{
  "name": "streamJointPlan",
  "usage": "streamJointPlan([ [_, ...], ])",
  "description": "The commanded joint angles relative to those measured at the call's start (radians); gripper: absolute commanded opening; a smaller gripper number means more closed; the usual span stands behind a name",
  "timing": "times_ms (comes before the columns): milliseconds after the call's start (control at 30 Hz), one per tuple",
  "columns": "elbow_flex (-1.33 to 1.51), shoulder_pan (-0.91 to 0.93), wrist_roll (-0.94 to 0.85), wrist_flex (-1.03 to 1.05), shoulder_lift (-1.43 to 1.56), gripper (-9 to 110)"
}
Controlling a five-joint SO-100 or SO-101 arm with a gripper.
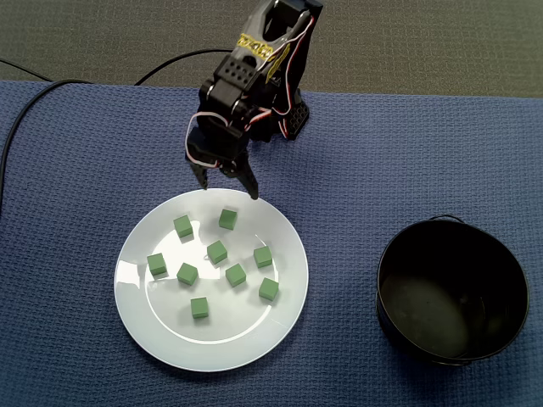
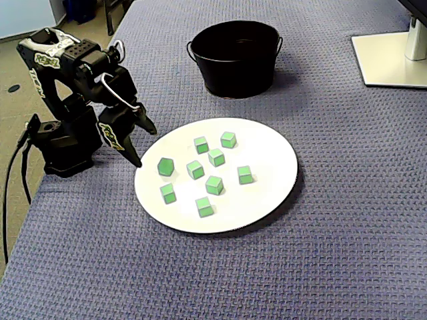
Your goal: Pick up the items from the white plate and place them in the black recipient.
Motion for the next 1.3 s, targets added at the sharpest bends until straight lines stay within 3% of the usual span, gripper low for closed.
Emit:
streamJointPlan([
  [0, -0.018, -0.008, -0.026, -0.118, -0.061, 39],
  [533, 0.052, -0.081, 0.011, -0.305, -0.210, 35],
  [900, 0.080, -0.100, 0.031, -0.336, -0.212, 17],
  [1267, 0.120, -0.132, 0.081, -0.399, -0.186, 15],
])
